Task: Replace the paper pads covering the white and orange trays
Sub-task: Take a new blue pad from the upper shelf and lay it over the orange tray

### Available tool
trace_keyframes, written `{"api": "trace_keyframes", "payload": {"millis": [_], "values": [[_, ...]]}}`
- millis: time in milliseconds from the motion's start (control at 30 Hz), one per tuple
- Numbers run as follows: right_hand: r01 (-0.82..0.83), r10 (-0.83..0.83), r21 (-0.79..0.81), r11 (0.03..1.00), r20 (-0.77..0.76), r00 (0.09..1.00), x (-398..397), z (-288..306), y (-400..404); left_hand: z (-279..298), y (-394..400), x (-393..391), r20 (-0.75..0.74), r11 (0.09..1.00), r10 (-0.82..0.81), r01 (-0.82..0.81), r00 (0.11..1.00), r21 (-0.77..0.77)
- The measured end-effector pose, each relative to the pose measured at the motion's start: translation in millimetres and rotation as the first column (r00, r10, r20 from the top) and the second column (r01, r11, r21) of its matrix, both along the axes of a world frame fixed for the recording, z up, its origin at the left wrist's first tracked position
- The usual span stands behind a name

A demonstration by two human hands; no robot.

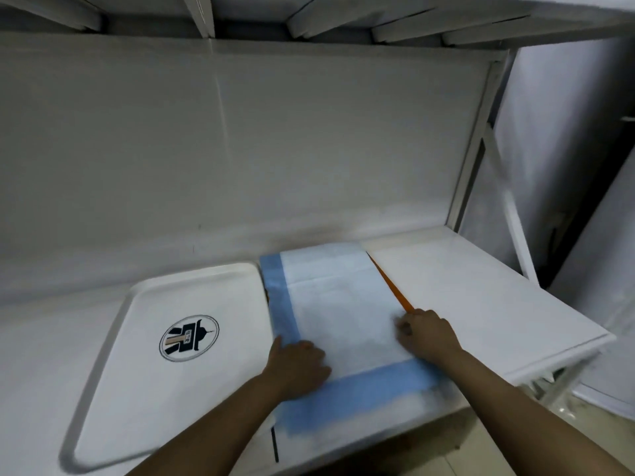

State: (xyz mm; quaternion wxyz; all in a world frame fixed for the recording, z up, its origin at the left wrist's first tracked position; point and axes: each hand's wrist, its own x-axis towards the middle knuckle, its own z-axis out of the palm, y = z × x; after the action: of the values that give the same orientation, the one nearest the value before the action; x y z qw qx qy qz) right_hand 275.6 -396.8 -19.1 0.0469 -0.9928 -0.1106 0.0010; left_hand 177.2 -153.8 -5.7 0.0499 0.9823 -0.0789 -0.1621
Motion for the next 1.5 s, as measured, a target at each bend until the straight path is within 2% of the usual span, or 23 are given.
{"api": "trace_keyframes", "payload": {"millis": [100,167,267,367,400,433,500,567,600,700,800,900,967,1033,1067,1100,1167,1200,1333,1400,1500], "values": [[0.184,-0.183,0.159,0.970,-0.017,0.983,-25,3,-15,3,-7,-30,0.024,0.993,0.037,-0.034,0.999,-0.111],[0.337,-0.318,0.335,0.880,-0.111,0.941,-39,1,-21,-1,-14,-49,0.034,0.993,0.019,-0.014,0.999,-0.115],[0.532,-0.372,0.549,0.645,-0.382,0.846,-46,-2,-29,-8,-23,-65,0.072,0.998,0.008,-0.004,0.997,-0.066],[0.710,-0.390,0.610,0.352,-0.594,0.703,-39,-4,-34,-16,-26,-68,0.055,1.000,0.002,-0.001,0.999,-0.025],[0.741,-0.392,0.604,0.294,-0.631,0.669,-36,-7,-36,-16,-26,-68,0.044,1.000,-0.001,0.002,0.999,-0.016],[0.758,-0.403,0.590,0.277,-0.645,0.649,-32,-11,-38,-16,-26,-68,0.050,1.000,-0.013,0.013,0.999,-0.003],[0.756,-0.433,0.573,0.315,-0.622,0.652,-28,-18,-43,-22,-24,-64,0.185,0.998,-0.061,0.064,0.981,-0.008],[0.676,-0.364,0.611,0.412,-0.570,0.736,-27,-19,-47,-28,-25,-62,0.358,0.995,-0.081,0.097,0.930,-0.027],[0.607,-0.316,0.647,0.461,-0.519,0.794,-29,-16,-49,-29,-25,-60,0.372,0.993,-0.092,0.112,0.924,-0.032],[0.488,-0.307,0.692,0.532,-0.379,0.873,-33,-8,-53,-33,-29,-61,0.209,0.994,-0.105,0.098,0.972,0.044],[0.519,-0.335,0.663,0.540,-0.396,0.855,-34,-4,-55,-27,-36,-61,0.225,0.994,-0.103,0.110,0.969,-0.017],[0.504,-0.286,0.598,0.623,-0.426,0.858,-33,-8,-60,-28,-33,-61,0.192,0.991,-0.128,0.131,0.973,-0.006],[0.509,-0.261,0.603,0.614,-0.453,0.852,-35,-8,-60,-28,-25,-62,0.205,0.992,-0.126,0.127,0.971,0.008],[0.536,-0.252,0.634,0.557,-0.486,0.837,-35,-6,-61,-32,-20,-64,0.259,0.991,-0.114,0.127,0.959,-0.035],[0.546,-0.252,0.651,0.527,-0.495,0.832,-35,-4,-60,-32,-16,-65,0.221,0.992,-0.096,0.113,0.971,-0.063],[0.553,-0.251,0.667,0.499,-0.500,0.829,-34,-1,-61,-34,-14,-64,0.261,0.989,-0.127,0.142,0.957,-0.037],[0.557,-0.244,0.680,0.478,-0.506,0.827,-36,7,-58,-33,-14,-66,0.227,0.986,-0.156,0.166,0.961,-0.024],[0.551,-0.232,0.688,0.472,-0.506,0.831,-37,11,-55,-32,-14,-67,0.155,0.989,-0.114,0.126,0.981,-0.071],[0.456,-0.059,0.740,0.494,-0.495,0.867,-43,24,-50,-17,-23,-58,0.087,0.961,0.027,-0.002,0.996,-0.278],[0.371,0.042,0.726,0.580,-0.481,0.876,-44,25,-51,-13,-28,-52,0.078,0.952,0.042,-0.017,0.996,-0.304],[0.303,0.139,0.743,0.597,-0.468,0.873,-46,29,-51,-7,-37,-38,0.076,0.951,0.029,-0.004,0.997,-0.310]]}}
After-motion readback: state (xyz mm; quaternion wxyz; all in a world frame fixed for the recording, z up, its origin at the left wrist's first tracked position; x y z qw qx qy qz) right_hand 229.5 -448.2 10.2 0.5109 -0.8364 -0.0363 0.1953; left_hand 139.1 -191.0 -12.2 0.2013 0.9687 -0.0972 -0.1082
